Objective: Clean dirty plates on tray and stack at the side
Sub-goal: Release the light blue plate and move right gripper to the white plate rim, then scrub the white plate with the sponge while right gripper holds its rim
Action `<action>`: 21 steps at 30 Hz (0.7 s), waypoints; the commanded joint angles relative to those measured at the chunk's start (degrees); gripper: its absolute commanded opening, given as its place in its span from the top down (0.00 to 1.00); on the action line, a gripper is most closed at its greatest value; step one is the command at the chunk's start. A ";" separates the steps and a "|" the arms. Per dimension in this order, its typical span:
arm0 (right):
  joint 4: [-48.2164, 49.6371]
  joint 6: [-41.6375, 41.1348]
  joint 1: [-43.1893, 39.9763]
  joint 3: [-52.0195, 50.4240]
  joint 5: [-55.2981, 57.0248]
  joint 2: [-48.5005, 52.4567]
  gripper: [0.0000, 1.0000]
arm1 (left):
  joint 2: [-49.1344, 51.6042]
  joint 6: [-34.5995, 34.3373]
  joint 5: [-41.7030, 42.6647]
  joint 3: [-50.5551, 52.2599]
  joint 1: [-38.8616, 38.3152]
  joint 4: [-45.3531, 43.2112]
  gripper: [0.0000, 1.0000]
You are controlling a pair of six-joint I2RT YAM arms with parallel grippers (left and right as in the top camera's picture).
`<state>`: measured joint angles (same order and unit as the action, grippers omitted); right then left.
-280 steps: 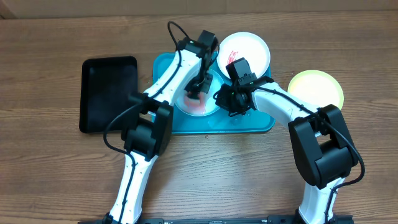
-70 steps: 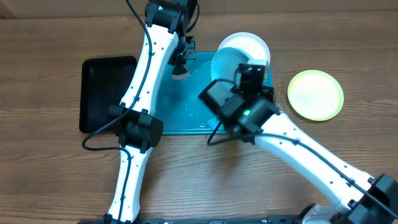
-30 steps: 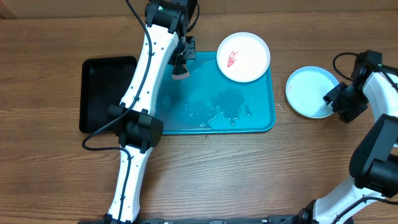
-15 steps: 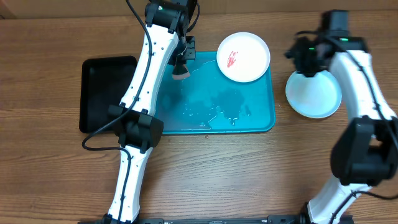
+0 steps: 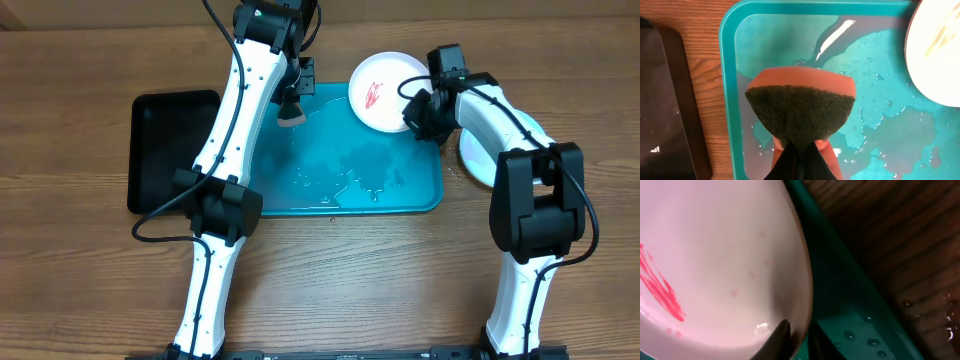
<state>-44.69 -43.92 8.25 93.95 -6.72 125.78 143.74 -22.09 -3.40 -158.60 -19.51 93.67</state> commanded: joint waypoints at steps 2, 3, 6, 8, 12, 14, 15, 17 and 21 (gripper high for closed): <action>-2.99 -0.81 -0.04 0.07 -0.31 1.49 0.96 | -0.48 -0.20 0.31 0.02 -0.76 -0.02 0.96; -4.35 -0.39 0.04 0.09 -1.20 1.49 0.96 | -0.48 -0.20 0.31 0.02 -0.76 -0.02 0.96; -8.35 5.68 0.72 0.09 -7.45 1.42 0.96 | -0.48 -0.20 0.31 0.02 -0.76 -0.02 0.96; -12.15 10.45 1.66 0.11 -10.71 1.42 0.96 | -0.48 -0.20 0.28 0.02 -0.76 -0.04 0.96; -21.22 16.96 4.02 0.26 -10.34 1.36 0.96 | -0.48 -0.20 0.31 0.02 -0.76 -0.04 0.96; -24.17 19.50 5.03 0.28 -10.34 1.11 0.96 | -0.48 -0.20 0.28 0.02 -0.76 -0.04 0.96; -25.03 21.35 5.53 0.31 -10.62 0.92 0.96 | -0.48 -0.20 0.28 0.02 -0.76 -0.07 0.96; -26.16 26.93 6.58 0.57 -11.41 0.22 0.89 | -0.48 -0.20 0.28 0.02 -0.76 -0.09 0.96; -26.51 32.48 7.45 3.45 -9.29 -0.09 0.68 | -0.48 -0.20 0.31 0.02 -0.76 -0.31 0.96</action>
<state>-71.55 -18.94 15.73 94.63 -17.15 125.86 143.74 -22.09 -3.40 -158.60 -19.51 93.60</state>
